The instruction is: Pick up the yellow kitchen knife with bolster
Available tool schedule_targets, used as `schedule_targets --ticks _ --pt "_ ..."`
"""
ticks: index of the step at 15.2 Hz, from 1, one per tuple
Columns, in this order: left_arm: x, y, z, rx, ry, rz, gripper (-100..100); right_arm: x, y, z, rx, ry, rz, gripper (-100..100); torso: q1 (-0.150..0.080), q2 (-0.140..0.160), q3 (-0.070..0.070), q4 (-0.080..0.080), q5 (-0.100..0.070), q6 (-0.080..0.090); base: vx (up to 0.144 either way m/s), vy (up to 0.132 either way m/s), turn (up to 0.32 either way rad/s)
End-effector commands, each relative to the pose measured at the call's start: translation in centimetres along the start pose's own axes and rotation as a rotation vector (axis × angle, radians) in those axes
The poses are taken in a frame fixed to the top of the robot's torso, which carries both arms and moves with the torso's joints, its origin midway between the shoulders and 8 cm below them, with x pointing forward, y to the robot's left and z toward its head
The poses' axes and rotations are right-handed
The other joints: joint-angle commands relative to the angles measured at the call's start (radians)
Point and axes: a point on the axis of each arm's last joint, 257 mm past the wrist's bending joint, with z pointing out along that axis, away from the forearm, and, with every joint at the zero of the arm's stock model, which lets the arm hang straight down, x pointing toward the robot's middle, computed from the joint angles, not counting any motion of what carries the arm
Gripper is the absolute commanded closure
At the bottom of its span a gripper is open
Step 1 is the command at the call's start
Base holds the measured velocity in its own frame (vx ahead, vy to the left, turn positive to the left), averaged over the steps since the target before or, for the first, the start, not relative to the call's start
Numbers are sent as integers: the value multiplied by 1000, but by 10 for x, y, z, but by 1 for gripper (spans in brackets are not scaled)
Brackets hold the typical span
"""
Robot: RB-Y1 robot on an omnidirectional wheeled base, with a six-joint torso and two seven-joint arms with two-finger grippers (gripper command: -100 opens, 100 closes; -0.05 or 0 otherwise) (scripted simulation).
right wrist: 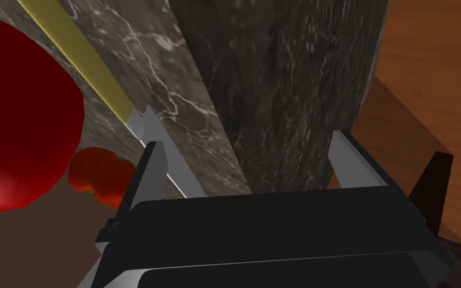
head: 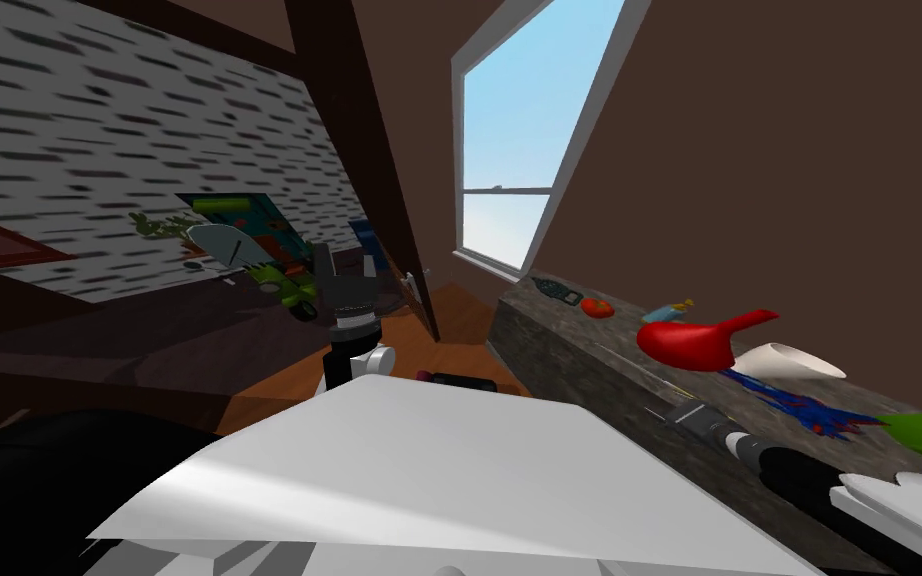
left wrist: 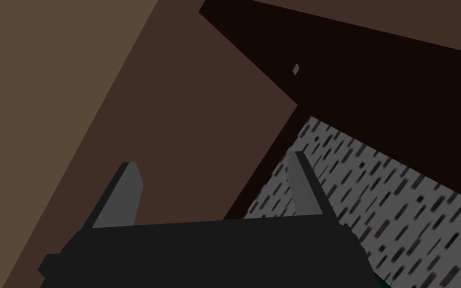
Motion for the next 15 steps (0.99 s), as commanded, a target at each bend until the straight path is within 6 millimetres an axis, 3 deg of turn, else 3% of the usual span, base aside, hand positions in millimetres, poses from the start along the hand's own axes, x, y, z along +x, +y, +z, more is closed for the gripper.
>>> schedule_targets --ticks 1,5,6,9,10,11,15 --pt "0 0 0 0 0 0 0 23 -20 -8 17 65 -80 -100 0 0 0 0 0 0 120 95 119" --pt "0 0 0 0 0 0 0 51 -53 -23 43 151 -181 -100 -1 -1 -1 0 0 0 123 83 98" --pt "0 0 0 0 0 0 0 43 -44 -19 35 126 -150 -100 -2 -1 -1 0 0 0 78 27 44" --pt "0 0 0 0 0 0 0 52 -26 -10 46 135 -130 -100 -10 5 3 1 -3 0 24 -63 105" --pt "0 0 0 0 0 0 0 50 -31 -13 42 132 -138 -100 -13 6 4 1 -3 0 8 -66 53" --pt "0 0 0 0 0 0 0 50 -30 -13 43 134 -137 100 -12 7 4 2 -3 1 1 -15 -3" --pt "0 0 0 0 0 0 0 51 -16 -11 16 126 -129 100 -15 6 5 4 5 -2 -5 12 -9"
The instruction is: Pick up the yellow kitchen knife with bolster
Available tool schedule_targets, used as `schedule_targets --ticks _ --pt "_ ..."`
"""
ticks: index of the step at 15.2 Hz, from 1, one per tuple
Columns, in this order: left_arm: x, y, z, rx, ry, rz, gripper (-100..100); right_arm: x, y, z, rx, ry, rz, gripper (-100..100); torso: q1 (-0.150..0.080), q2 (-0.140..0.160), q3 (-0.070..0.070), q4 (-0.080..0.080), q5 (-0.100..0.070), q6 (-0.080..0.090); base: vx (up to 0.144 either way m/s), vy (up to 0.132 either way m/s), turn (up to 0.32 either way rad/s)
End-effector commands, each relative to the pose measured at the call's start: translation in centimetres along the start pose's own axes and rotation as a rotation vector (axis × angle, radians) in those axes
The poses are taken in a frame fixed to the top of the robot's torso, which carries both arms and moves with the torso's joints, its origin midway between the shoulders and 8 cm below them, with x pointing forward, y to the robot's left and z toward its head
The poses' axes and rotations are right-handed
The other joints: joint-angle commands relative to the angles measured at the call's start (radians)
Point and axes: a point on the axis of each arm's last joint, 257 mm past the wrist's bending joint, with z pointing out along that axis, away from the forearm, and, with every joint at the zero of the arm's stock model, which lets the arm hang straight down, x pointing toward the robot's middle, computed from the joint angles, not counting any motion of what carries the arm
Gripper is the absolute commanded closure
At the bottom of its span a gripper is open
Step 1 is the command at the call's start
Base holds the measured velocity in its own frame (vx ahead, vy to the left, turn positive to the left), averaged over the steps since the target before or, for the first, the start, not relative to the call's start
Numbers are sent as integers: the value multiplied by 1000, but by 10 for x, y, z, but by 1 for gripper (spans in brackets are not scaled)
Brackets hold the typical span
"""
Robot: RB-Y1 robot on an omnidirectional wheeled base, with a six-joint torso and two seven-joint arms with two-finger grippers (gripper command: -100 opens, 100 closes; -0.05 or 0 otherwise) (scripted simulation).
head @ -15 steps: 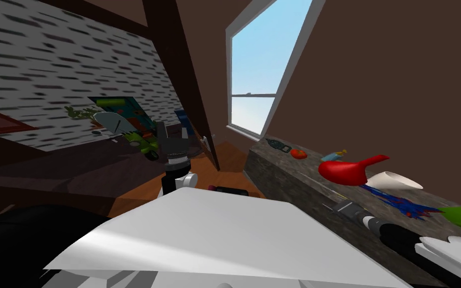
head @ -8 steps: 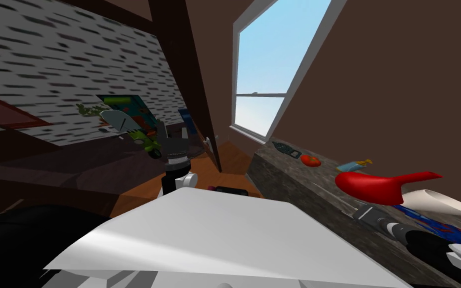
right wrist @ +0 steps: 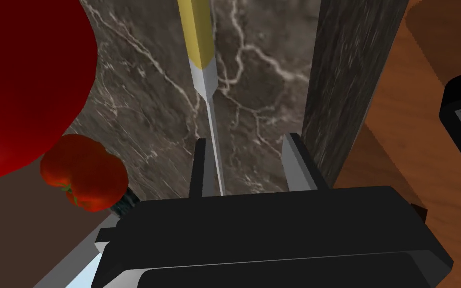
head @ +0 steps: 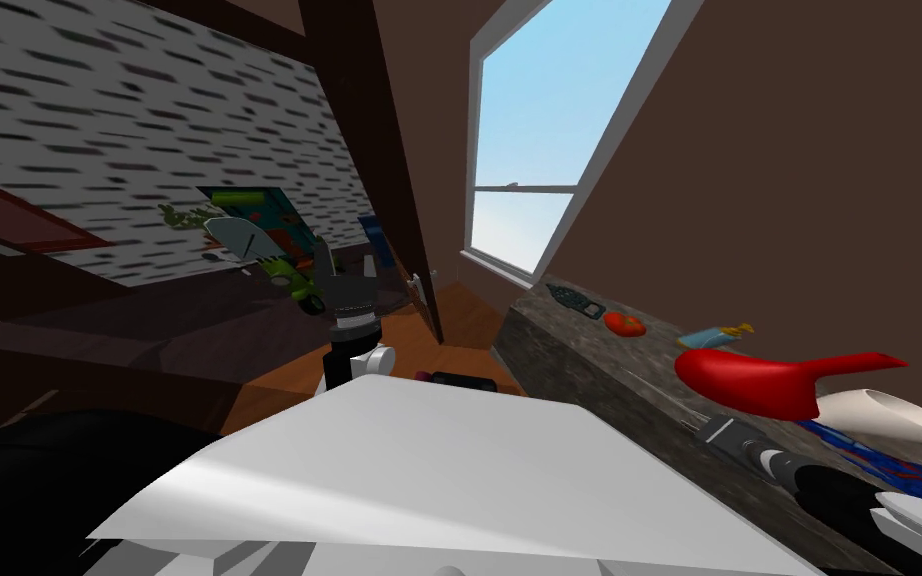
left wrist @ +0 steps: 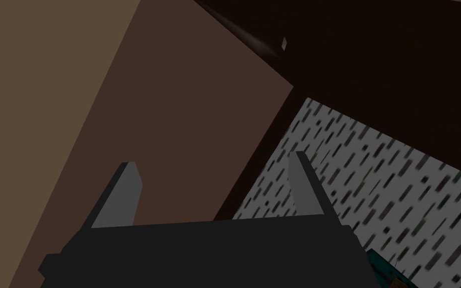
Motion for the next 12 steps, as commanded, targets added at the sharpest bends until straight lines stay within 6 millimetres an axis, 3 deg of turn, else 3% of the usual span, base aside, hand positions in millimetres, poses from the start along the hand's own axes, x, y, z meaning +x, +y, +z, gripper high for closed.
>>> schedule_targets --ticks 1,4,5,9,12 --pt "0 0 0 0 0 0 0 0 -20 -5 20 7 -14 100 0 0 0 0 0 0 -4 4 -54" --pt "0 0 0 0 0 0 0 -1 -24 -6 19 4 -24 100 2 2 1 -1 -2 4 -13 50 -85" --pt "0 0 0 0 0 0 0 11 -16 -11 1 23 5 -100 2 2 1 -1 -2 4 -16 54 17" --pt "0 0 0 0 0 0 0 27 -11 -18 -7 48 48 -100 0 2 1 -1 -3 4 -9 30 -3" --pt "0 0 0 0 0 0 0 28 -24 -22 19 49 57 -100 4 1 0 -1 -2 3 13 84 57"
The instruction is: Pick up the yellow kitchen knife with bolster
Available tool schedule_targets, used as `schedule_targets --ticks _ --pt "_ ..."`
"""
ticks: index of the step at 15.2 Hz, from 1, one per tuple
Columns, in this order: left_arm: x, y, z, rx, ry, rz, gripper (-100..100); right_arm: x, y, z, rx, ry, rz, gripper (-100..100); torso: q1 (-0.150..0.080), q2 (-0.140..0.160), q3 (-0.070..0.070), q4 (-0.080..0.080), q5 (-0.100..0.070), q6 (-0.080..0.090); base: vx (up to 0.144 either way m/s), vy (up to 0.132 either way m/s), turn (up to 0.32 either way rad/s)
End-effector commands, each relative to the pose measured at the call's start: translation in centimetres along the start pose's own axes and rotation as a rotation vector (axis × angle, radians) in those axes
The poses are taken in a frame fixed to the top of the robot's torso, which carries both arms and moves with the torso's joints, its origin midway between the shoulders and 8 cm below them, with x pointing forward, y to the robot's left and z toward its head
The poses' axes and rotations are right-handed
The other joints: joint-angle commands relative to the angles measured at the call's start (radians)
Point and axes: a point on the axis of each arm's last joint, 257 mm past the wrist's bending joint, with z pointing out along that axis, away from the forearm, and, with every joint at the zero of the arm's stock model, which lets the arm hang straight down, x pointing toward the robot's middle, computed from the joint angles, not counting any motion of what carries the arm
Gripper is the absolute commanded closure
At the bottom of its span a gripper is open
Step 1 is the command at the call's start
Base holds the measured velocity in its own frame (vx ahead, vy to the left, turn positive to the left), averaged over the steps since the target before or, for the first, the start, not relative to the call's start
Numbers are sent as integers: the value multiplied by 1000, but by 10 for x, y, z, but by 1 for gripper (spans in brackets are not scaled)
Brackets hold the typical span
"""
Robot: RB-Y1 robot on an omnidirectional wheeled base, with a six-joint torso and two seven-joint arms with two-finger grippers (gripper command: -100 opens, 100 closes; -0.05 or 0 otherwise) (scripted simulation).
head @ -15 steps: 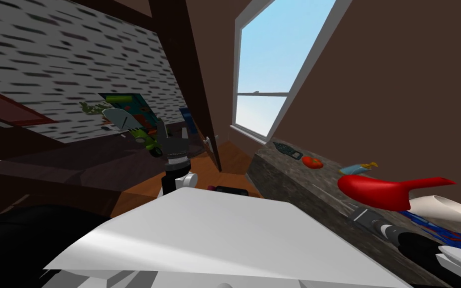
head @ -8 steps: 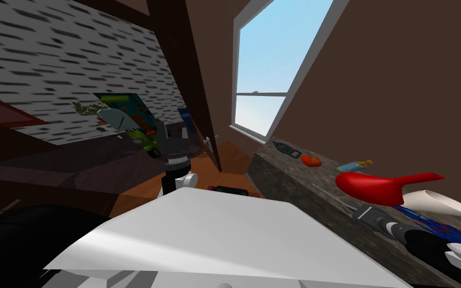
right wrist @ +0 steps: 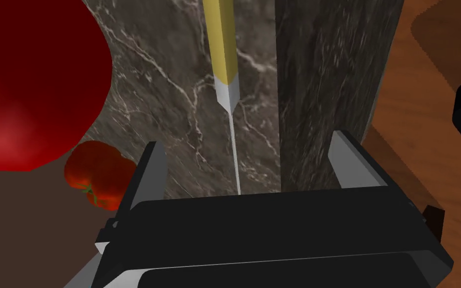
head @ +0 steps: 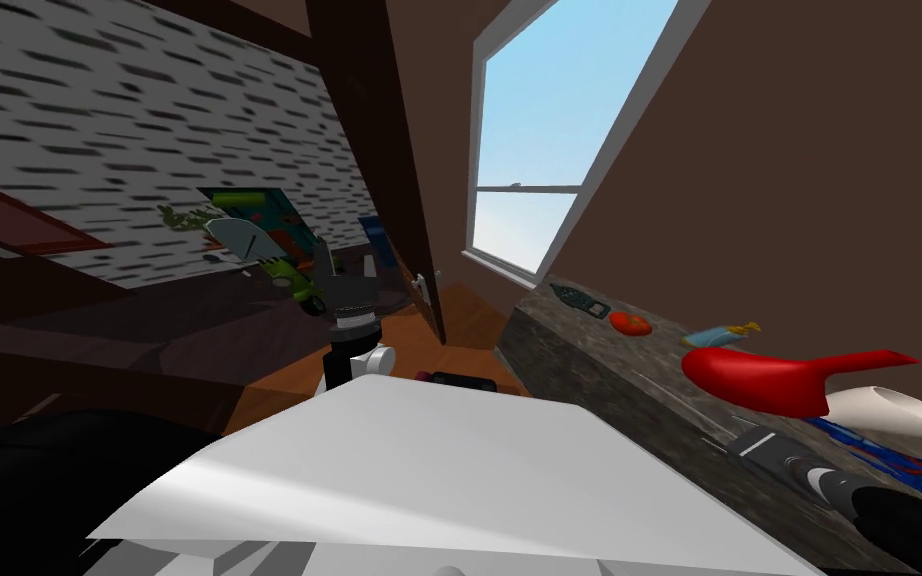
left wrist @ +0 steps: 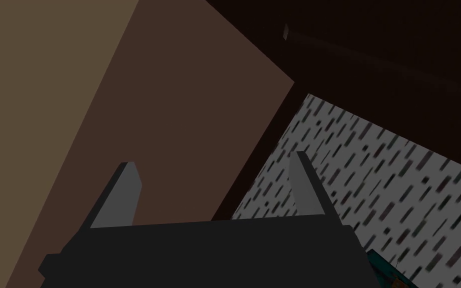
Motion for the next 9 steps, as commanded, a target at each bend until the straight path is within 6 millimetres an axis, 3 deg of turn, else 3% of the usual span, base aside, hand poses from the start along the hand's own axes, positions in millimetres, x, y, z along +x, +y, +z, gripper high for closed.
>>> schedule_targets --ticks 1,5,7,8,9 --pt "0 0 0 0 0 0 0 -23 -19 4 35 -36 -45 -100 0 0 0 0 0 0 17 26 36" --pt "0 0 0 0 0 0 0 -44 -16 13 32 -70 -91 -100 -7 0 0 0 -2 0 -2 -26 -11" --pt "0 0 0 0 0 0 0 -30 -7 16 41 -44 -71 -100 -8 1 1 0 -2 0 13 -20 63" --pt "0 0 0 0 0 0 0 -35 -12 14 35 -56 -73 -100 -8 0 0 0 -2 0 38 -9 77" --pt "0 0 0 0 0 0 0 -34 -11 14 36 -54 -74 100 -7 -1 -1 0 -2 0 11 -5 3"
